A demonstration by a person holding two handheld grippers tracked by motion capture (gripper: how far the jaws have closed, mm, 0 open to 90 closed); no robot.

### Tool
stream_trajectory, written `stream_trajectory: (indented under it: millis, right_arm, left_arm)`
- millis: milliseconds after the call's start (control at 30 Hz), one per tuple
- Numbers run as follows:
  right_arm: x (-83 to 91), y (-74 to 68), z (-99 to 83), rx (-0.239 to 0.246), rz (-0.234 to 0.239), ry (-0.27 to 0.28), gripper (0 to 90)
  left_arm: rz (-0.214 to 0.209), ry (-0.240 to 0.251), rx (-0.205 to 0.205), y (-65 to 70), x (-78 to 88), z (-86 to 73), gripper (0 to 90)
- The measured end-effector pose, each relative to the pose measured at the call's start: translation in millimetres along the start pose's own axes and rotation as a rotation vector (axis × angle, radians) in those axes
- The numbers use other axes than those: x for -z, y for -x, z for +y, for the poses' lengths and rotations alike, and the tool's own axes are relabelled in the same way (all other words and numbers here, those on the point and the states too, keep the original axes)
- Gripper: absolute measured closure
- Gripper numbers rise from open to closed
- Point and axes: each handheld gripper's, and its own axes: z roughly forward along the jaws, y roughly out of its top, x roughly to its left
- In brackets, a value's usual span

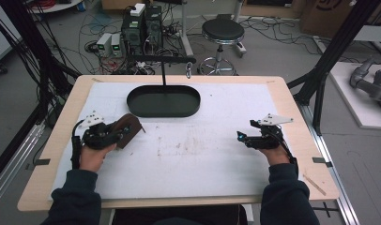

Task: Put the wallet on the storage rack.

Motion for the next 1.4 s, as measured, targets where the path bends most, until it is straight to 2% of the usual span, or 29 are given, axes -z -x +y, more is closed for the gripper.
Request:
stream_trajectory:
  millis: [167,267,333,367,400,533,567,633,700,733,767,833,867,933,1033,1067,1100,1200,1367,1400]
  right_arm:
    - [-0.5,-0.2,0.2,0.006,0.004,0.002,23.6]
    - [-1.0,0.4,0.3,0.006,0.006,0.006,23.6]
    - [-1.5,0.8,0.3,0.005,0.011,0.006,23.7]
    - [-1.7,1.2,0.3,0.008,0.011,0.005,23.6]
    - [-2.0,1.3,0.2,0.008,0.013,0.006,23.6]
    - [-2.4,1.7,0.2,0.007,0.017,0.008,23.6]
    - [-2.4,1.7,0.2,0.007,0.017,0.008,23.6]
    - [-2.3,2.0,0.2,0.005,0.020,0.012,23.6]
    - [-1.9,2.2,0.3,0.003,0.020,0.013,23.6]
    - [-1.7,2.2,0.3,0.001,0.020,0.017,23.6]
    - [-1.7,2.1,0.3,0.001,0.021,0.016,23.6]
    - [-2.0,1.9,0.2,0.000,0.025,0.012,23.6]
    - [-2.6,1.8,0.2,0.002,0.023,0.014,23.6]
    - [-3.0,1.3,0.3,0.001,0.025,0.011,23.6]
    - [-2.8,0.8,0.4,0.002,0.027,0.013,23.6]
    - [-2.7,0.7,0.5,0.002,0.025,0.014,23.6]
    - [-2.8,0.7,0.4,0.003,0.026,0.014,23.6]
    - [-2.4,0.4,0.4,0.004,0.028,0.016,23.6]
    - [-2.3,0.9,-0.2,0.001,0.031,0.015,23.6]
    - [-2.4,0.8,-0.5,-0.003,0.032,0.014,23.6]
  left_arm:
    - [-0.023,0.043,0.018,-7.5,-17.1,35.1,64.7]
    - [-0.038,0.053,0.013,-11.5,-29.7,58.2,64.8]
    - [-0.043,0.049,0.005,-13.9,-39.5,71.2,64.7]
    - [-0.043,0.049,0.005,-13.9,-39.5,71.2,64.7]
    - [-0.035,0.032,-0.003,-16.3,-50.5,81.8,64.7]
    - [-0.024,0.004,-0.009,-21.9,-73.4,93.5,64.7]
    - [-0.024,0.004,-0.009,-21.9,-73.4,93.5,64.6]
    - [-0.018,-0.018,0.005,-28.2,-89.7,93.6,64.6]
    - [-0.016,-0.015,0.020,-30.6,-94.4,91.2,64.6]
    - [-0.023,-0.009,0.078,-35.8,-103.9,85.9,64.5]
    - [-0.019,-0.010,0.089,-37.3,-108.7,83.2,64.6]
    - [-0.015,-0.023,0.095,-38.8,-113.5,80.9,64.5]
    - [-0.014,-0.041,0.106,-40.6,-122.9,76.4,64.5]
    - [-0.017,-0.043,0.123,-41.2,-130.5,74.0,64.5]
    - [-0.015,-0.048,0.124,-41.6,-137.3,73.5,64.6]
    - [0.001,-0.059,0.125,-42.7,-144.0,73.6,64.5]
    - [0.001,-0.059,0.125,-42.7,-144.0,73.6,64.5]
    - [0.009,-0.084,0.141,-47.6,-155.5,71.6,64.4]
    - [-0.005,-0.115,0.173,-51.4,-164.6,67.7,64.3]
    - [-0.018,-0.120,0.192,-52.5,-168.0,65.5,64.3]
